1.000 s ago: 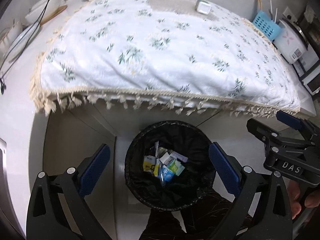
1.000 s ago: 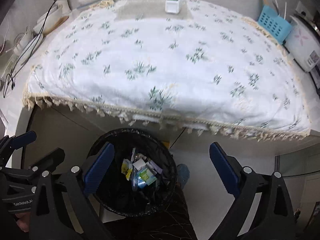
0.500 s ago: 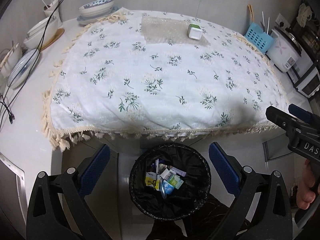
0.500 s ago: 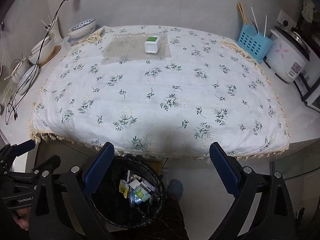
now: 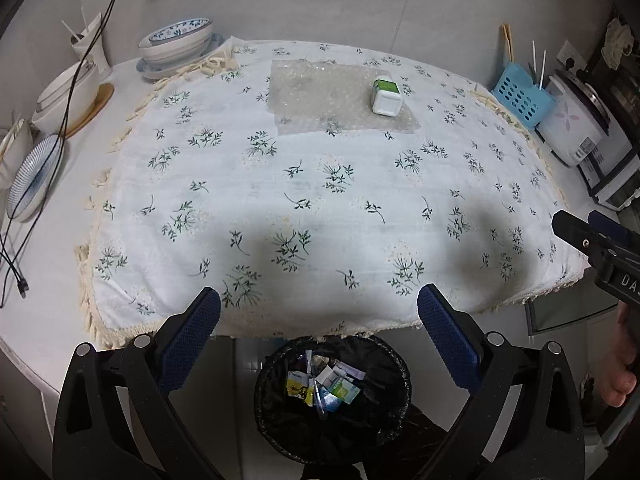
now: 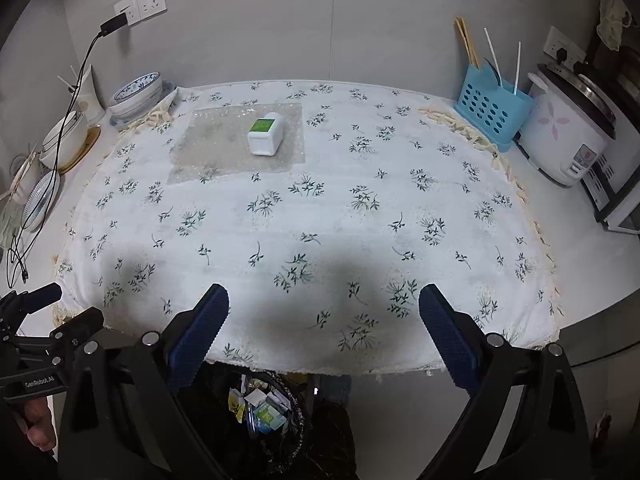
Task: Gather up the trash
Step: 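Raise both open tools back above the table, then grasp the white pill bottle with the right tool while the left tool grasps the bubble wrap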
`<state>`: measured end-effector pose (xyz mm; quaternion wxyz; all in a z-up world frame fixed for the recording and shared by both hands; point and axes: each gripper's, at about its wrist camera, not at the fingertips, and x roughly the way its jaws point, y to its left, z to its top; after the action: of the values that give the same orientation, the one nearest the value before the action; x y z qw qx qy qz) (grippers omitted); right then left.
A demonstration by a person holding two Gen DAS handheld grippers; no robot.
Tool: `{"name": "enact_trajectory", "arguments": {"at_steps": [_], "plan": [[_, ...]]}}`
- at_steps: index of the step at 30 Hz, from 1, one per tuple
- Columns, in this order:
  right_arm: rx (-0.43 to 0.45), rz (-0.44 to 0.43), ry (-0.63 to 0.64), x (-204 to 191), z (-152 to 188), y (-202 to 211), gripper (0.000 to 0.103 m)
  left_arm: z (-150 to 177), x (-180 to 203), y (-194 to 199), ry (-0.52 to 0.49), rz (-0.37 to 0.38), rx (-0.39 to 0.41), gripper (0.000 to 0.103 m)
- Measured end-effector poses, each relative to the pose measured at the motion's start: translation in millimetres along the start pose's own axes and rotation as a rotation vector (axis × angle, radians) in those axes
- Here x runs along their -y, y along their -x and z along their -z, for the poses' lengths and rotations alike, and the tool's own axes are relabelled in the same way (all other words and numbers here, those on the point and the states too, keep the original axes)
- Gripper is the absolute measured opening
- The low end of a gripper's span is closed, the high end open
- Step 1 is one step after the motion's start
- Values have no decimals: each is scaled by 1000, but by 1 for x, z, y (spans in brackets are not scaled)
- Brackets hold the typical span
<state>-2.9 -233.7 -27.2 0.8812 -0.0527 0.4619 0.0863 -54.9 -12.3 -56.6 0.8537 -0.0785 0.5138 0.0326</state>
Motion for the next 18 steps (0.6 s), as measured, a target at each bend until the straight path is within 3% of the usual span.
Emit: {"name": "enact_trajectory", "arguments": {"at_steps": [11,18], "plan": [[-45,4,-11,33,-49,-49,92,-66,11,-47,15,-12,-21,97],[-114,-19,-17,44,-82,-105,92,-112,3,-92,50,-41,-45,97]]}}
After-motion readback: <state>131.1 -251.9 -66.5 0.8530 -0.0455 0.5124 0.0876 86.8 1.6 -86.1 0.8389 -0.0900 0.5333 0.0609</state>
